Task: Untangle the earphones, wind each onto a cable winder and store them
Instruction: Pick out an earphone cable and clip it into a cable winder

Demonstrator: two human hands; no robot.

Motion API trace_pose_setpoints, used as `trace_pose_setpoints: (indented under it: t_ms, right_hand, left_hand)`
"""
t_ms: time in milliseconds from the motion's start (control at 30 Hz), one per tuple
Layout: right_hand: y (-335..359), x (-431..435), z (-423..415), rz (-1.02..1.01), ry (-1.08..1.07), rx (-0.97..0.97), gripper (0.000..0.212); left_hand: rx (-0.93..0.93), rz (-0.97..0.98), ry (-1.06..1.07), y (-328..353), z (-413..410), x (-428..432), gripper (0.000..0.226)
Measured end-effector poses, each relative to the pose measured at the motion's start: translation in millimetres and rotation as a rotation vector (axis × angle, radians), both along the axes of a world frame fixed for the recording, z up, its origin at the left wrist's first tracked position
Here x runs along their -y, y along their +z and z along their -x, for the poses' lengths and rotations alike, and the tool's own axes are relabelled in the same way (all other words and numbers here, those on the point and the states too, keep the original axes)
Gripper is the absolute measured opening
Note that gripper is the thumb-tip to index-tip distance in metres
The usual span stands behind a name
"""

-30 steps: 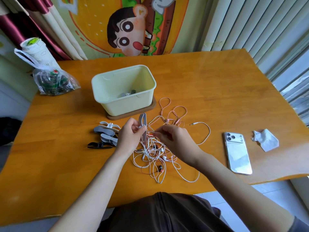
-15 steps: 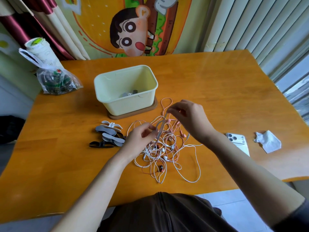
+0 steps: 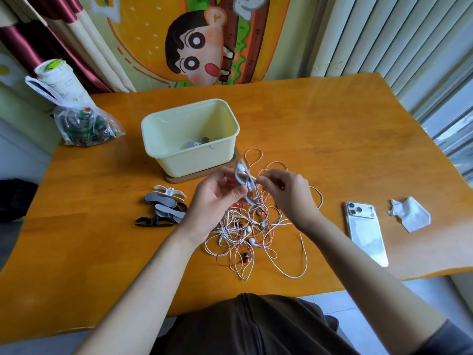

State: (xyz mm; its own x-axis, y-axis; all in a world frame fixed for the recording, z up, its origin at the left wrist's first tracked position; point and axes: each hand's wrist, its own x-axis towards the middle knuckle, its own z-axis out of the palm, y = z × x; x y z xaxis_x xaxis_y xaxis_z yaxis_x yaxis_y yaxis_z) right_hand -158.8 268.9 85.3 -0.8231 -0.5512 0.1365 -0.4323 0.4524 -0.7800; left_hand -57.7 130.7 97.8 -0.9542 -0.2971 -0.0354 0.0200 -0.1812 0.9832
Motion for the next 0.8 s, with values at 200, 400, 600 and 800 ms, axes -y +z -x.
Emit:
trace_pose_setpoints:
  t_ms: [200,400,600,800]
  right_hand:
    - [-9.8,-1.2,-20.8,0.038,0.091,0.115,0.017]
    - [-10.5,-2.9,-28.1,-0.024,0.135,0.132,0.021]
    - [-6.6,0.1,-33.0,-0.071,0.198,0.09,0.026]
    - [-8.3,-1.1,-35.0,-0.095,0.195,0.063,0.025]
  left_hand:
    - [0.013,-0.095,0.158,-4.8,0.0,2.1,0.024]
    - [0.104,-0.17,0.259,-12.5,2.4,-0.5,0.014]
    - [0.155,-0.413,0.317,-12.2,5.2,-0.6,0.008]
    - [0.241,-0.16,0.386,-19.9,2.7,2.1,0.002]
